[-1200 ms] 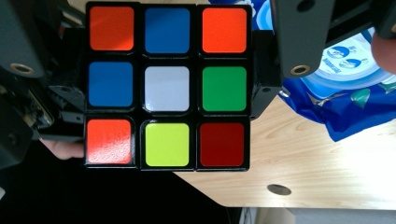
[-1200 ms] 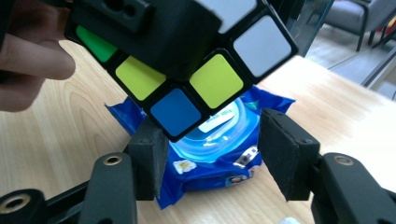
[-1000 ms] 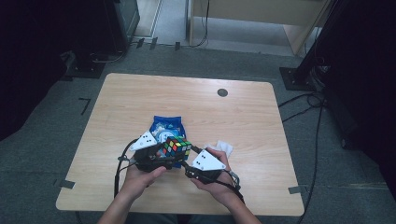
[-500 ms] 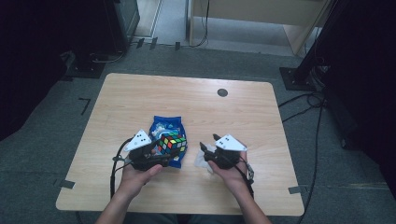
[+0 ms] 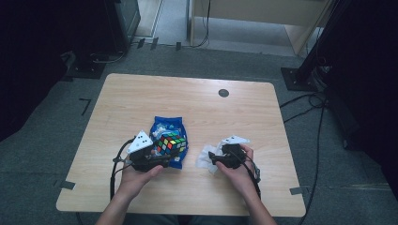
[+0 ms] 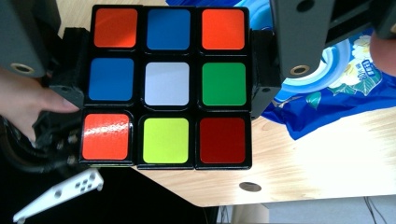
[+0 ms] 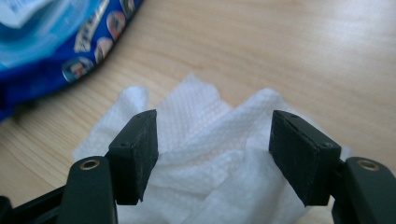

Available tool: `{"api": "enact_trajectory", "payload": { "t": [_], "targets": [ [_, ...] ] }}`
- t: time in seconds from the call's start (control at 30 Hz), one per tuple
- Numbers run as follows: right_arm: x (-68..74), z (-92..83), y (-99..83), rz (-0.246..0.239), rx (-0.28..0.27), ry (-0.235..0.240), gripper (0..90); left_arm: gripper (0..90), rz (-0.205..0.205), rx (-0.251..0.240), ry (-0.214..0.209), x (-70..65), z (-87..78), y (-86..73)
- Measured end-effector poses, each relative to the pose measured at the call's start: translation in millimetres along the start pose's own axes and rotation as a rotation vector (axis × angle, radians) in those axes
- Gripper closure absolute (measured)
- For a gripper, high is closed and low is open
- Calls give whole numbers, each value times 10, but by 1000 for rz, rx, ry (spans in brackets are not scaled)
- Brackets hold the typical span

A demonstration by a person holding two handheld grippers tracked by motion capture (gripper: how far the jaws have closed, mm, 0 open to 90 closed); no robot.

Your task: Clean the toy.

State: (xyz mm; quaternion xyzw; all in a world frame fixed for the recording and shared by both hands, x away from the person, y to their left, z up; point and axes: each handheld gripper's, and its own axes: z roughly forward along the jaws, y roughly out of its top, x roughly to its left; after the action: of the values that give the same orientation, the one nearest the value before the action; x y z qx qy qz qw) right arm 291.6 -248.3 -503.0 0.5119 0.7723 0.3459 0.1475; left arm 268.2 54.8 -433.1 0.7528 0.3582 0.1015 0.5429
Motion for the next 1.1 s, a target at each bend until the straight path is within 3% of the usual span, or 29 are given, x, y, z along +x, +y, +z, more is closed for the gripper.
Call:
{"api": "enact_trajectory", "payload": {
  "t": [0.17,0.3,0.4,0.5,0.63,0.77,1.03,1.1],
  "targets": [
    [106,69,-51,-56,17,-45,424,339,7,2,5,-2,-9,3],
    [87,59,-62,-54,7,-56,519,339,9,4,6,-2,-2,-1],
    [83,56,-78,-82,-2,-77,568,339,12,6,6,-7,7,-6],
    [102,57,-87,-98,-8,-67,642,339,10,6,8,-9,17,-13],
    [117,57,-96,-139,-17,-48,827,339,11,7,9,-8,31,-24],
    [103,33,-81,-111,-23,-7,887,339,17,8,8,-13,61,-46],
    [293,-397,164,-120,-250,117,891,339,45,24,6,-84,193,-145],
    [351,-524,228,-116,-318,178,890,339,65,26,6,-129,236,-188]
  ]
}}
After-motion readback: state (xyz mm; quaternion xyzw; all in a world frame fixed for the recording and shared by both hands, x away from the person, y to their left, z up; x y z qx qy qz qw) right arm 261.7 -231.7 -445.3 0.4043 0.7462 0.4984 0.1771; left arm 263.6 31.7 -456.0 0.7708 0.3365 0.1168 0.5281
